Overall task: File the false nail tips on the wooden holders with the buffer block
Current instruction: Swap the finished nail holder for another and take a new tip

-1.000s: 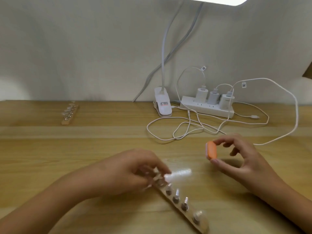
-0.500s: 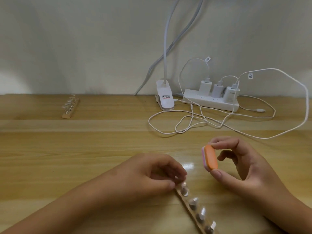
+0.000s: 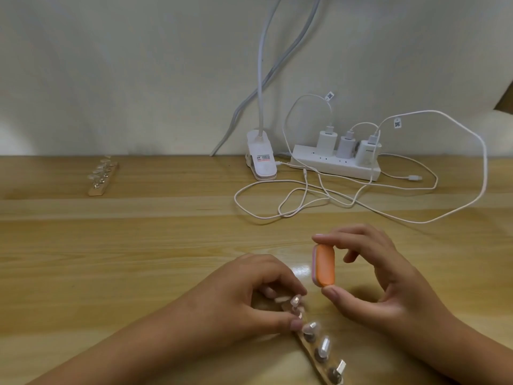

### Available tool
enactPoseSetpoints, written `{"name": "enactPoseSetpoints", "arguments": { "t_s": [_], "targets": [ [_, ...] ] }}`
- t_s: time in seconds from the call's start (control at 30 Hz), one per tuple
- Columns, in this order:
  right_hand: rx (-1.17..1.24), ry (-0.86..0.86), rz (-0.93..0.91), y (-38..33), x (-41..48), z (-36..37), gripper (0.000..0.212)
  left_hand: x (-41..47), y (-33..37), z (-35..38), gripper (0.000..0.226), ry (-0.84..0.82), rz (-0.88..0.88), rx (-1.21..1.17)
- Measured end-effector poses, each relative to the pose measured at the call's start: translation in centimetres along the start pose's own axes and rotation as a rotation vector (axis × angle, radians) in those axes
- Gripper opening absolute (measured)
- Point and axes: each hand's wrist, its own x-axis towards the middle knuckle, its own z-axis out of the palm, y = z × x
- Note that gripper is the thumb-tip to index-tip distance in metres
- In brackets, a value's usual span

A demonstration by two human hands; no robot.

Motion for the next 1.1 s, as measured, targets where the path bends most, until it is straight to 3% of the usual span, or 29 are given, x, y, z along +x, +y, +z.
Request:
{"name": "enactPoseSetpoints", "arguments": {
  "t_s": [0.1, 0.17, 0.27, 0.33, 0.43, 0.6, 0.73, 0.9, 1.0, 1.1],
  "targets": [
    [0.011, 0.003, 0.047, 0.2, -0.3, -0.4, 0.046, -0.1, -0.1, 0.0, 0.014, 0.024, -0.013, -0.070],
    [0.151, -0.017, 0.181, -0.1, 0.1, -0.5, 0.048, -0.1, -0.1, 0.3, 0.013, 0.054, -0.044, -0.096],
    [0.846, -0.040, 0.592, 0.0, 1.5, -0.7, 0.066, 0.3, 0.1, 1.1, 0.017, 0.121, -0.128, -0.193],
    [1.244, -0.117, 0.713, 0.2, 2.0, -1.0, 0.070, 0.5, 0.4, 1.4, 0.021, 0.152, -0.188, -0.330],
    [1.437, -0.167, 0.737, 0.6, 1.9, -1.6, 0.059, 0.6, 0.8, 1.3, 0.021, 0.191, -0.219, -0.437],
    [1.334, -0.190, 0.730, 0.9, 1.7, -1.3, 0.067, 0.3, 1.5, 1.2, 0.020, 0.283, -0.197, -0.582],
    [0.921, -0.025, 0.555, 0.6, 1.3, -0.6, 0.075, -0.1, 2.0, 1.4, 0.009, 0.196, -0.149, -0.572],
    [0.610, 0.099, 0.343, 0.2, 0.2, -0.3, 0.054, -0.1, 1.8, 1.0, 0.017, 0.217, -0.148, -0.662],
    [0.580, 0.099, 0.271, 0.2, 0.1, 0.0, 0.049, 0.0, 1.7, 1.2, 0.017, 0.210, -0.125, -0.611],
    [0.588, 0.045, 0.356, 0.2, 0.3, -0.1, 0.051, 0.0, 1.4, 1.2, 0.013, 0.206, -0.138, -0.574]
  ]
}}
